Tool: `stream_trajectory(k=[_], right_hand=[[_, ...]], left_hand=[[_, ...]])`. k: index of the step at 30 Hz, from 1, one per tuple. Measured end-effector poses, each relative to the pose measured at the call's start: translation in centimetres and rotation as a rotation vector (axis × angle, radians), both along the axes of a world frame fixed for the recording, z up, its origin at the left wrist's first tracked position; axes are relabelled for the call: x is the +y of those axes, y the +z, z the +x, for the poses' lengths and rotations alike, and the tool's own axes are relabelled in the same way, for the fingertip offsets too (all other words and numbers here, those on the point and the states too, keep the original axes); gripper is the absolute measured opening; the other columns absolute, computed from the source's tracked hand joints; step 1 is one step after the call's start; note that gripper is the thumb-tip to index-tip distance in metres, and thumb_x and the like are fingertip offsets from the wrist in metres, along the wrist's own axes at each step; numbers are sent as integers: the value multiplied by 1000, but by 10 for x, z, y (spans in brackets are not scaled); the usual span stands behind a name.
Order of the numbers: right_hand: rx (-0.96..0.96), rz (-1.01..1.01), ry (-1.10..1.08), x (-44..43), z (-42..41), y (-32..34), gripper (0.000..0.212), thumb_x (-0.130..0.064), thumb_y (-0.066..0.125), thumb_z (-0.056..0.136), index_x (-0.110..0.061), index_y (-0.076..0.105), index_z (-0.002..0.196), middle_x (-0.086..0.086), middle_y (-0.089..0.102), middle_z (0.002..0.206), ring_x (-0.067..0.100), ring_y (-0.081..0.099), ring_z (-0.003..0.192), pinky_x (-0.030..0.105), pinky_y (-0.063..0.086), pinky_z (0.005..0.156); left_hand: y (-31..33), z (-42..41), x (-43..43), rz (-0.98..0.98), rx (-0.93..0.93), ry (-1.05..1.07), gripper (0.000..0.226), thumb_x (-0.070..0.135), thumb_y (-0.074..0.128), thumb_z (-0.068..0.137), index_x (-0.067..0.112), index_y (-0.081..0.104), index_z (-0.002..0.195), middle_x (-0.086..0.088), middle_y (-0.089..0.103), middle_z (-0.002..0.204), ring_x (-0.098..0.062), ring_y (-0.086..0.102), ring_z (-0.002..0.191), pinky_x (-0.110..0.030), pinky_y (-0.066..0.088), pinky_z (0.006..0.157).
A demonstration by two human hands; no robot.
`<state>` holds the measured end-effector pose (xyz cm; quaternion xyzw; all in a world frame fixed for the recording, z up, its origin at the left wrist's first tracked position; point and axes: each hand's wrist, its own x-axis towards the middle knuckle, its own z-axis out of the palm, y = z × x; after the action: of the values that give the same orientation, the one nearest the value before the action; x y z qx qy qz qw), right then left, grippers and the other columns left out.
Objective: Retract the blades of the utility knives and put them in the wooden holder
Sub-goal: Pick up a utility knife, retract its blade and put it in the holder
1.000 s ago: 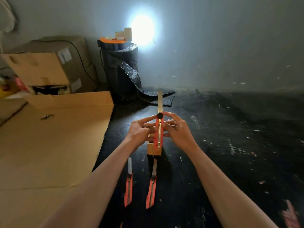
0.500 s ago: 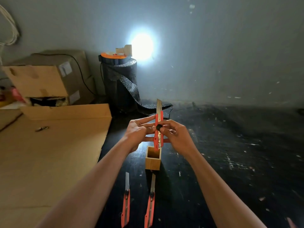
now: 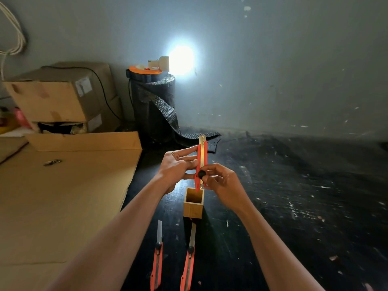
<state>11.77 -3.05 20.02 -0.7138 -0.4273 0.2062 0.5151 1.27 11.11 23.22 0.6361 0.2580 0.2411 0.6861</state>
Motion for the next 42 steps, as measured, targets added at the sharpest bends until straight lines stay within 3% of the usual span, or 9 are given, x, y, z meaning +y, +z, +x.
stream_trajectory(k=[3,8,14,17,22,29,35,39,42], right_hand=[[-29,-14,-9,0,-2,4,28,-11,65,98,-24,65,123,-8,68,117,18,69,109,27,61,88],[-8,-11,-87,5,-3,3,26,-21,75,92,-23,59,112,3,73,117,23,73,104,43,63,90],[-71,6,-41,4,-4,8,26,-14,69,96,-27,61,117,3,71,123,23,71,109,29,63,82],[-41,-5,-90,7,-3,6,24,-21,74,93,-29,58,108,-1,73,113,21,73,102,42,64,88],[-95,-1,-41,3,-4,8,28,-20,69,97,-39,58,113,-8,69,115,22,71,109,47,63,91],[-55,-7,-90,6,-4,8,27,-28,75,91,-34,57,109,-8,69,111,21,72,104,46,63,90],[-125,-19,-18,4,-1,8,28,-12,68,97,-34,62,114,-9,69,114,22,71,110,43,64,88],[-140,-48,-37,8,-2,2,26,-12,69,96,-29,62,115,-3,72,118,21,71,109,48,63,90],[-138,-38,-51,11,-3,-7,26,-15,71,95,-30,59,114,-1,73,120,21,71,110,48,62,92]], left_hand=[[3,2,0,22,-10,3,43,-4,66,95,12,66,135,-11,76,116,-12,81,78,-28,63,60],[8,4,-3,37,-21,-6,43,-8,63,96,12,67,134,-3,78,105,-11,81,75,-27,62,57],[10,6,0,65,-25,6,44,-7,64,95,11,66,136,-7,77,111,-11,81,77,-29,64,60],[10,6,-2,68,-25,-1,44,-8,63,95,11,66,135,0,78,102,-11,81,76,-29,63,59],[8,6,-2,58,-37,8,46,-7,64,95,13,65,136,-3,78,107,-13,81,80,-31,65,62],[10,8,-4,64,-41,-8,47,-10,62,95,12,65,136,3,78,100,-12,81,78,-30,64,60],[9,7,-1,67,-48,-3,48,-9,64,95,12,64,137,2,79,101,-13,81,81,-30,64,62],[2,6,0,77,-61,6,48,-8,63,95,13,64,138,-6,78,111,-16,81,83,-33,65,64],[-5,4,3,45,-81,-6,49,-11,62,95,13,64,137,1,82,102,-19,82,86,-35,65,64]])
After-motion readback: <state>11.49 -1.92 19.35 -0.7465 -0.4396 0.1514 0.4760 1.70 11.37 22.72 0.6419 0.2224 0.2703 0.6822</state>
